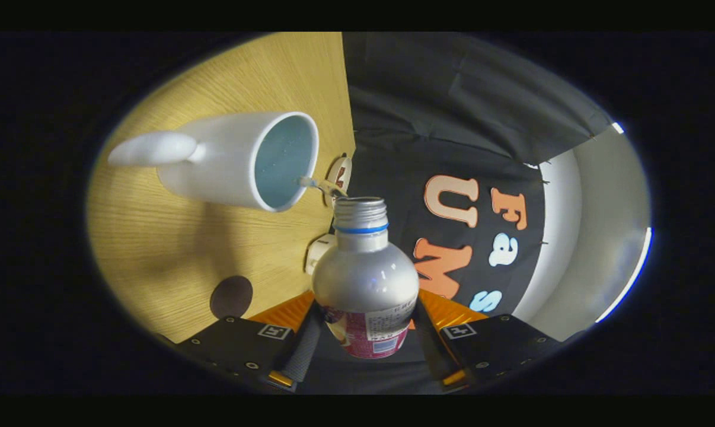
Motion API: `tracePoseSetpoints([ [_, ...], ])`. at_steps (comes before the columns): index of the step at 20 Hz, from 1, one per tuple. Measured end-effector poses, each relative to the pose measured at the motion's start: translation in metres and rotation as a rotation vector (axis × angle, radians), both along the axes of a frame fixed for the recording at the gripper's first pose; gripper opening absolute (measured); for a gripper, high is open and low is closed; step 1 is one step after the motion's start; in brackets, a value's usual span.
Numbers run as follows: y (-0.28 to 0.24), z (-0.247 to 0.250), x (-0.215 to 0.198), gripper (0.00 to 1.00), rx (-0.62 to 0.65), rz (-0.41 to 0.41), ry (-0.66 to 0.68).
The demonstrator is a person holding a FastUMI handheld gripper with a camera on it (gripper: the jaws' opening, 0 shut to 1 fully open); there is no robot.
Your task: Take the bottle from table, then pour the juice into the cup, finally place the bottle on the coaster
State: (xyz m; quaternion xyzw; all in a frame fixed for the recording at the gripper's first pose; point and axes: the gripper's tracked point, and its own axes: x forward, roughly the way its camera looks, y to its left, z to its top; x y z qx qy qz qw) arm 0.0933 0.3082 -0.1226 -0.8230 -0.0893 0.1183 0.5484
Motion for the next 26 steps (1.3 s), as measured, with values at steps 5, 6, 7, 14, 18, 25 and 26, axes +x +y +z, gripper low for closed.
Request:
tracePoseSetpoints([
  [5, 0.0003, 0.0001, 0.0023, 0.77, -0.026, 0.002, -0.008],
  [6, 0.0011, 0.0003, 0.0016, 0.77, -0.028, 0.005, -0.01],
  [7, 0.0007, -0.0003, 0.0016, 0.77, -0.03, 0.006, -0.007],
  [14, 0.0013, -0.0003, 0.0016, 0.77, -0.05, 0.007, -0.005],
  [18, 0.0026, 0.0004, 0.0016, 0.77, -0.061, 0.01, -0.007],
  [25, 0.0041, 0.0011, 0.0021, 0.77, -0.08, 0.016, -0.012],
  [26, 0.0039, 0.0011, 0.0022, 0.77, -0.084, 0.016, -0.014],
])
